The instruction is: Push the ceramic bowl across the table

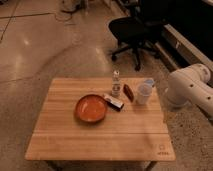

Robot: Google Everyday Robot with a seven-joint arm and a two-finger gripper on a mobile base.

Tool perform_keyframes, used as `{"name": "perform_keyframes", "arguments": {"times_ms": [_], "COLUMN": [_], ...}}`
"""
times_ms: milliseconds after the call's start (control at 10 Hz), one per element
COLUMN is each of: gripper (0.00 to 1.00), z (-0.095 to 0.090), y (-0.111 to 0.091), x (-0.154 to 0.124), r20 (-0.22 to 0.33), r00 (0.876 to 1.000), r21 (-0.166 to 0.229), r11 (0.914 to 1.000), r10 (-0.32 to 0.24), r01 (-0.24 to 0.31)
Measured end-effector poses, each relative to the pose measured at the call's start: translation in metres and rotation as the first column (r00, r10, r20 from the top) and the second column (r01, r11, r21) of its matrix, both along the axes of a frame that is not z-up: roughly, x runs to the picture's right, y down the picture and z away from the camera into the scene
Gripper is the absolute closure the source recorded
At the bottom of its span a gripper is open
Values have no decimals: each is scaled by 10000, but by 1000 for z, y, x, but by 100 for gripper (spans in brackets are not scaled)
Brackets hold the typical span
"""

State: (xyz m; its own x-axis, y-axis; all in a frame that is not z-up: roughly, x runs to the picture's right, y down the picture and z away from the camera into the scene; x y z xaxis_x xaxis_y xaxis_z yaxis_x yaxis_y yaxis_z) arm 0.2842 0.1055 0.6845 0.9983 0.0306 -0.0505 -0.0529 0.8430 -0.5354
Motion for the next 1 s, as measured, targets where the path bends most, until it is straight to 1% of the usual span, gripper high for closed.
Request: {"name": "perform_keyframes", "arguments": {"times_ms": [600, 700, 800, 900, 1000], "gripper": [35, 35, 35, 35, 35], "z": [0, -1, -3, -4, -4], "y": [0, 2, 7, 15, 26], "x": [0, -2, -8, -20, -33], "r20": [10, 93, 280, 597, 954], "r00": [10000, 9998, 9986, 9951, 9886], "r21": [-1, -37, -99, -173, -294], "r11": [10000, 9999, 9990, 9966, 9924], "r10": [-16, -165, -438, -793, -1165], "r01": [16, 165, 441, 805, 1198]}}
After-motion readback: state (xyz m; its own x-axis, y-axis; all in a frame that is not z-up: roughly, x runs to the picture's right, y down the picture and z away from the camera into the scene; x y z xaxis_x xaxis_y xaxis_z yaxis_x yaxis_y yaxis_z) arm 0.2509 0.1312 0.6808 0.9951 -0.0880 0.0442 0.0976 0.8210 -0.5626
